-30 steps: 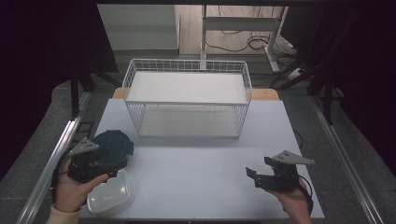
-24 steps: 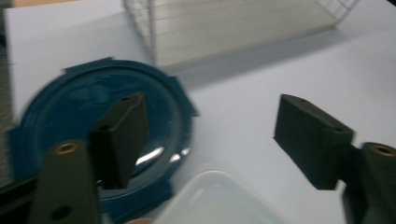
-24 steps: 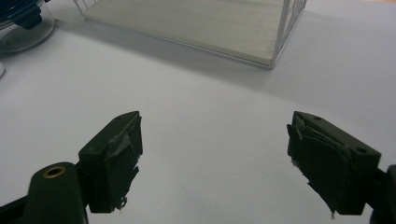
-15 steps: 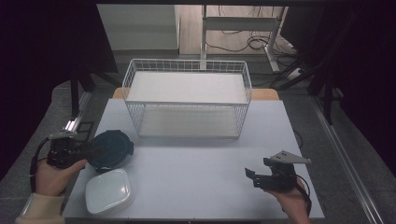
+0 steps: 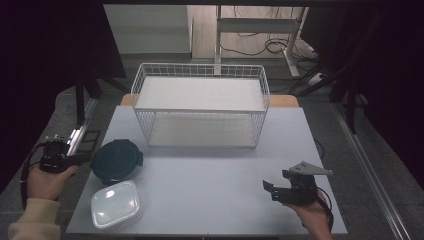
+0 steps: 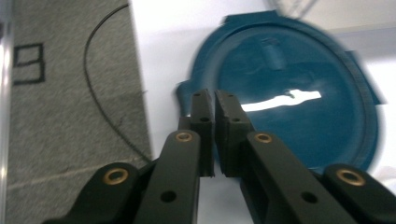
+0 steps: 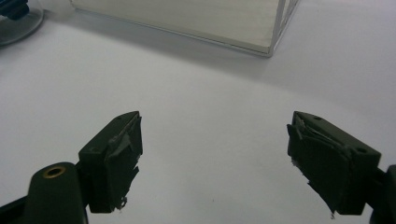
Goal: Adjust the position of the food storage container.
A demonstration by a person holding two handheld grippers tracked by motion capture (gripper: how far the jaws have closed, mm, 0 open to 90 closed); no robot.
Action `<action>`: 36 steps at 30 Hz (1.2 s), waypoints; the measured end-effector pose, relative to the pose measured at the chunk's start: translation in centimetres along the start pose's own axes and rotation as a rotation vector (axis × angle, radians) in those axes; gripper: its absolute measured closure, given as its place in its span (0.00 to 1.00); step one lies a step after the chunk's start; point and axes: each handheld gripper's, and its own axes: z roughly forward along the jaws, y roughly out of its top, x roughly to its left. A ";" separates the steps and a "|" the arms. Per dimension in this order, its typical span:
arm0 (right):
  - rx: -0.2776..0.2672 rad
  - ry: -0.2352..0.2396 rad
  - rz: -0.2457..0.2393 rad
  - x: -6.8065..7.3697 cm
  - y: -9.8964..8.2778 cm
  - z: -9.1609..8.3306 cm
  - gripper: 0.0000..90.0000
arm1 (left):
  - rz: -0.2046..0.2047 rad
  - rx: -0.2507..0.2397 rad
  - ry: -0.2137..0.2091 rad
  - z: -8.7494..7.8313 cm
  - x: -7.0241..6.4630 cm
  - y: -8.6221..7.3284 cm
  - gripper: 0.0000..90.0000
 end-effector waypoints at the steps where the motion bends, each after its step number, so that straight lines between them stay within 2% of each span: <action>1: 0.001 0.000 0.000 0.0 0.0 0.0 0.20 | -0.004 0.007 0.007 0.1 0.2 -0.1 0.98; 2: 0.002 -0.001 0.000 0.0 0.0 0.1 0.20 | -0.020 0.022 0.025 0.4 0.8 -0.4 0.99; 5: 0.004 -0.001 0.004 0.0 0.0 0.1 0.20 | -0.036 0.051 0.039 1.1 1.6 -0.8 1.00; 10: 0.012 -0.004 0.005 0.0 -0.1 0.3 0.20 | -0.058 0.076 0.023 2.1 2.3 -1.1 1.00; 14: 0.013 -0.006 0.005 0.0 -0.1 0.3 0.20 | -0.059 0.082 0.013 2.5 2.4 -1.2 1.00; 21: 0.016 -0.007 0.009 -0.1 -0.2 0.3 0.20 | -0.061 0.086 -0.029 3.0 2.0 -1.1 1.00; 22: 0.017 -0.007 0.011 -0.1 -0.2 0.3 0.20 | -0.060 0.086 -0.017 3.1 1.7 -1.0 1.00; 27: 0.017 -0.007 0.011 -0.2 -0.2 0.3 0.20 | -0.076 0.091 -0.007 3.1 1.5 -0.8 1.00; 32: 0.021 -0.006 0.007 -0.1 -0.2 0.5 0.20 | -0.084 0.087 -0.012 3.2 1.2 -0.8 1.00; 36: 0.026 -0.003 0.003 0.0 -0.2 0.6 0.20 | -0.074 0.090 -0.015 3.5 0.5 -0.5 1.00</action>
